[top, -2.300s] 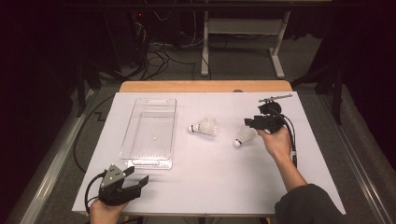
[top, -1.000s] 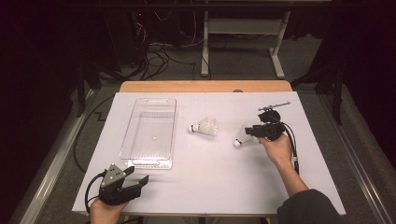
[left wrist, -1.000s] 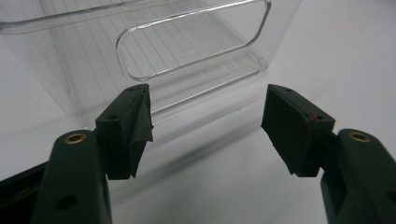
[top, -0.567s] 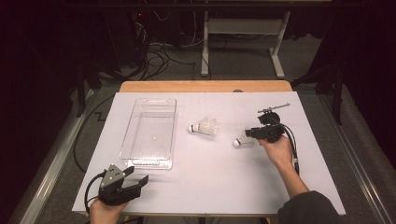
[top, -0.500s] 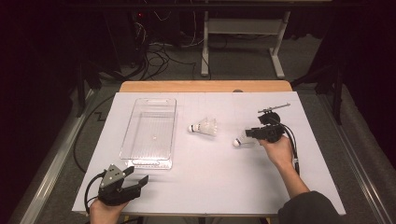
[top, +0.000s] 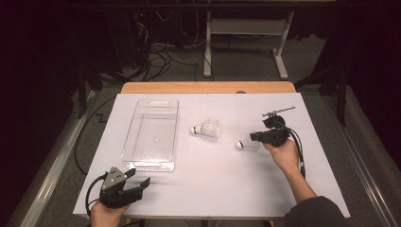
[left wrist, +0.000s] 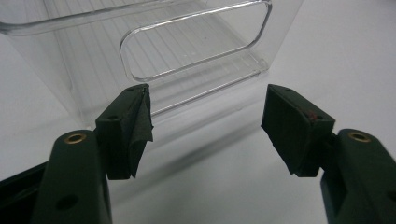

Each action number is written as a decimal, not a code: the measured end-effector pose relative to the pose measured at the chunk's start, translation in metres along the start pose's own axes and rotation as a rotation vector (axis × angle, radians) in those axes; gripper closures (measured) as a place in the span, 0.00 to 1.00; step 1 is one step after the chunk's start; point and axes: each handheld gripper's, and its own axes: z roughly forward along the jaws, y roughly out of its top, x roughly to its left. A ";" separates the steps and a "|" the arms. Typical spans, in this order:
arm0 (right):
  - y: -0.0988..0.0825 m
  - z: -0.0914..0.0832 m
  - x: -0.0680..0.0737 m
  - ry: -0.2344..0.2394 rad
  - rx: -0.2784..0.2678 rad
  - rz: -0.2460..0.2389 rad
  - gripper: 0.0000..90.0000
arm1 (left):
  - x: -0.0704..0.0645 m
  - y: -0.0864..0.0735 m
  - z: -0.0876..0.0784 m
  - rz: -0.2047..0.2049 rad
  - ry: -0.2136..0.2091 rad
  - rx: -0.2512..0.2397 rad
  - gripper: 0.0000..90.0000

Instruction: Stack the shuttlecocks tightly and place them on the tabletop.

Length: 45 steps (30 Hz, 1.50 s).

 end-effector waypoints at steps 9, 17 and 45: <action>-0.004 -0.002 0.000 0.019 0.033 -0.034 0.95 | 0.000 0.001 0.000 -0.003 0.010 -0.005 0.38; -0.008 -0.004 -0.001 0.050 0.048 -0.056 0.97 | 0.000 0.001 0.000 -0.003 0.006 -0.007 0.38; -0.015 -0.015 0.007 0.106 0.037 -0.119 1.00 | 0.000 0.001 0.000 -0.005 0.007 -0.011 0.38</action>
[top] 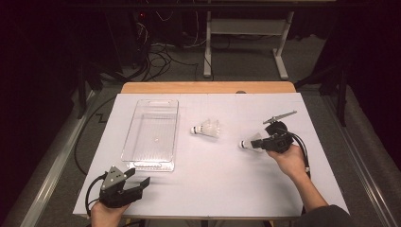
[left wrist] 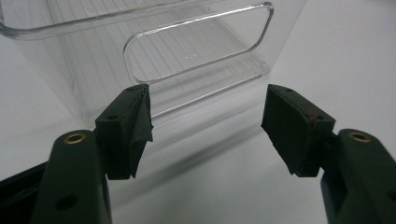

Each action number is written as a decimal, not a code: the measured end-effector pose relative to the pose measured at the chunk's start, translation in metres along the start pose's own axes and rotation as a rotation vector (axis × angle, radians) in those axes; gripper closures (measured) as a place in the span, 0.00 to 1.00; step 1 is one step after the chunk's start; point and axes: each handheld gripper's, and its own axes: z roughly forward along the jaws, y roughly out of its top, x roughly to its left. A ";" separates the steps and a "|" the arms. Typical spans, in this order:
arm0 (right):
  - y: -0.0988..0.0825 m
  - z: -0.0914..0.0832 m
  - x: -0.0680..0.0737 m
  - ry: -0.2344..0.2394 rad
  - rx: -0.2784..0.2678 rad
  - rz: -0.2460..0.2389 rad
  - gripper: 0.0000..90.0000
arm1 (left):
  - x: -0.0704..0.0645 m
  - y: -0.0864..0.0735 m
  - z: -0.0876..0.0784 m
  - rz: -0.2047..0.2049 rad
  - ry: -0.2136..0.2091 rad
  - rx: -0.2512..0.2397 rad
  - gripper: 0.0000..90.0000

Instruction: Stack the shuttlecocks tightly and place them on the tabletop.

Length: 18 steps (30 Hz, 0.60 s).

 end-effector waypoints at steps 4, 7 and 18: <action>0.000 -0.003 0.000 0.001 -0.013 0.004 1.00 | 0.000 0.000 0.000 0.001 0.000 -0.002 0.38; 0.001 -0.003 0.001 0.001 -0.022 0.005 1.00 | 0.000 0.000 0.000 0.000 -0.001 -0.003 0.38; 0.006 -0.003 0.005 0.001 -0.046 -0.004 1.00 | 0.000 0.001 0.000 0.001 -0.001 -0.007 0.38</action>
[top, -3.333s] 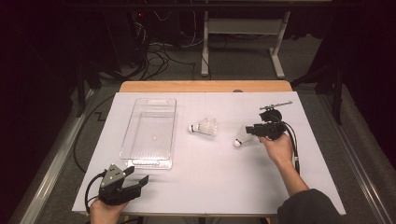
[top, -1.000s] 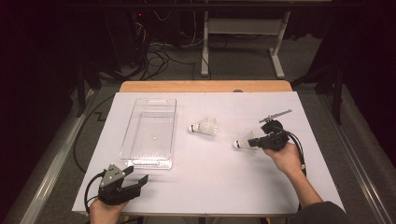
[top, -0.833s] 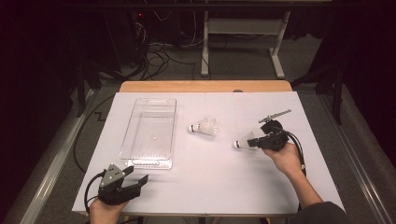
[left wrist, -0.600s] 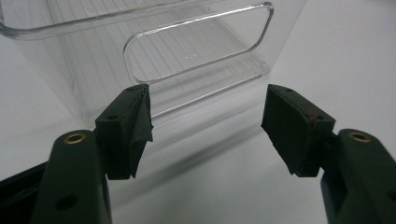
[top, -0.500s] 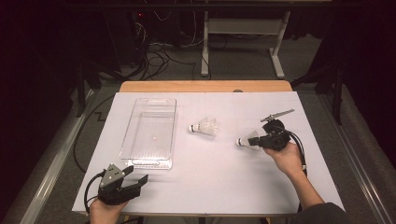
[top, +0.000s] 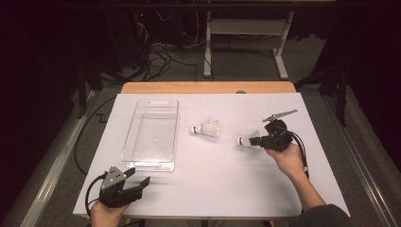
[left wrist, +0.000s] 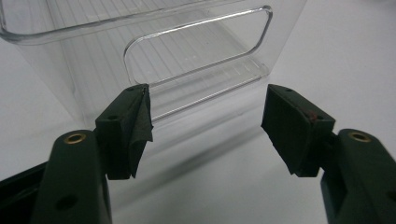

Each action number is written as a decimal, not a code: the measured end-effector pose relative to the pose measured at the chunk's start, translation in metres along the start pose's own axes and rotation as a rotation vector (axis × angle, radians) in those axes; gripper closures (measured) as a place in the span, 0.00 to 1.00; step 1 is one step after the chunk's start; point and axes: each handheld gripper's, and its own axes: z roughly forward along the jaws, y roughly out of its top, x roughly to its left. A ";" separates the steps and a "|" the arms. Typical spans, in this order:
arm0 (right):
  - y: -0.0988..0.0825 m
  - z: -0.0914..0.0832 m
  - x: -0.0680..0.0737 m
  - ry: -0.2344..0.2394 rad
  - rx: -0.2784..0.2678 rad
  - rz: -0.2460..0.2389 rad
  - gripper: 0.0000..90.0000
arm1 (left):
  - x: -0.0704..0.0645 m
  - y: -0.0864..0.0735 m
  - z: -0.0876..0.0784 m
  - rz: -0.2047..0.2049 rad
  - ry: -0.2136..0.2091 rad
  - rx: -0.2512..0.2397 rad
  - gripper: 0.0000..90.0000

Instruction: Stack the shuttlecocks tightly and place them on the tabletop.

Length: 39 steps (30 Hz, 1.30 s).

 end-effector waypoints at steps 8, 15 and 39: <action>0.009 0.003 0.006 0.002 -0.012 -0.008 1.00 | 0.000 0.000 0.000 0.003 -0.002 0.000 0.38; 0.013 0.003 0.009 0.003 -0.025 -0.015 1.00 | 0.000 0.000 -0.001 0.003 0.002 -0.005 0.38; 0.018 0.007 0.012 0.000 -0.053 -0.010 1.00 | 0.000 0.000 -0.002 0.001 0.002 -0.005 0.38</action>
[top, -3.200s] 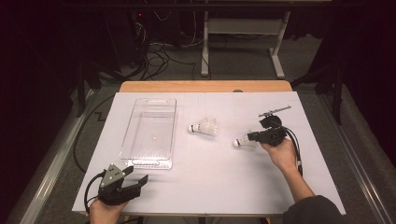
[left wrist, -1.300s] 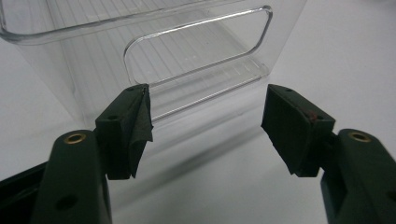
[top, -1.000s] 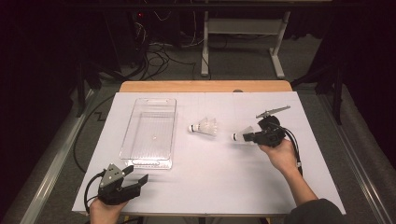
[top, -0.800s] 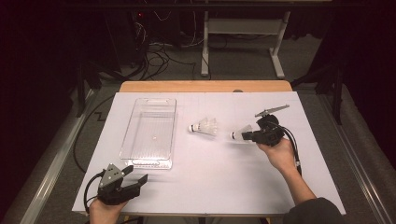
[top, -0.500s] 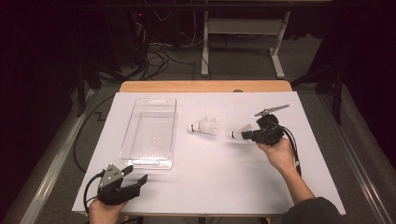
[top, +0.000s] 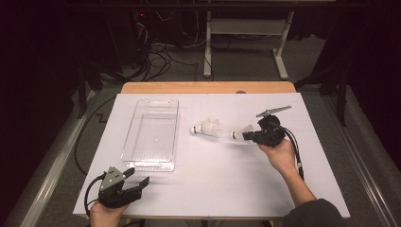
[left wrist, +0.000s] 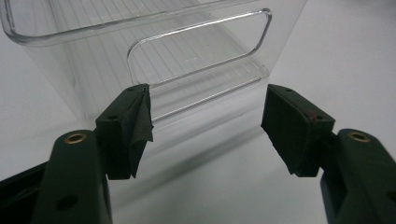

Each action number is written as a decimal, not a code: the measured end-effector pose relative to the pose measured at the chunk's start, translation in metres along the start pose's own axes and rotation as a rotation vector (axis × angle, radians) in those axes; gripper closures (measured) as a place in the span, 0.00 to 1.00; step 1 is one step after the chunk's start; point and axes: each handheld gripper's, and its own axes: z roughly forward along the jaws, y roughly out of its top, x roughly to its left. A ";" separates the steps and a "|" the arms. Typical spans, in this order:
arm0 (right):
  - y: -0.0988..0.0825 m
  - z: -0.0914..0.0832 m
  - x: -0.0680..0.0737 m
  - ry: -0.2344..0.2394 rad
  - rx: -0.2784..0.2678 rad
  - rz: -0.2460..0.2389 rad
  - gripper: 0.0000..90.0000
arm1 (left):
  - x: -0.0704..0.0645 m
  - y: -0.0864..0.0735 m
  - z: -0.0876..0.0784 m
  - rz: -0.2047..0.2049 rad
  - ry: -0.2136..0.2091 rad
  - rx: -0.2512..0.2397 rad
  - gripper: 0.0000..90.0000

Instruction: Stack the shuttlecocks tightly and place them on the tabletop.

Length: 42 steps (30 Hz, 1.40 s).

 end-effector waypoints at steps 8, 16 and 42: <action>0.003 0.001 0.002 0.000 -0.006 -0.002 1.00 | 0.000 0.000 0.000 -0.001 0.002 -0.001 0.38; 0.003 0.005 0.003 0.004 -0.012 -0.002 1.00 | 0.000 -0.001 -0.001 -0.006 0.004 -0.004 0.38; 0.012 0.014 0.009 0.008 -0.025 -0.007 1.00 | 0.000 -0.001 -0.002 -0.001 0.005 -0.005 0.38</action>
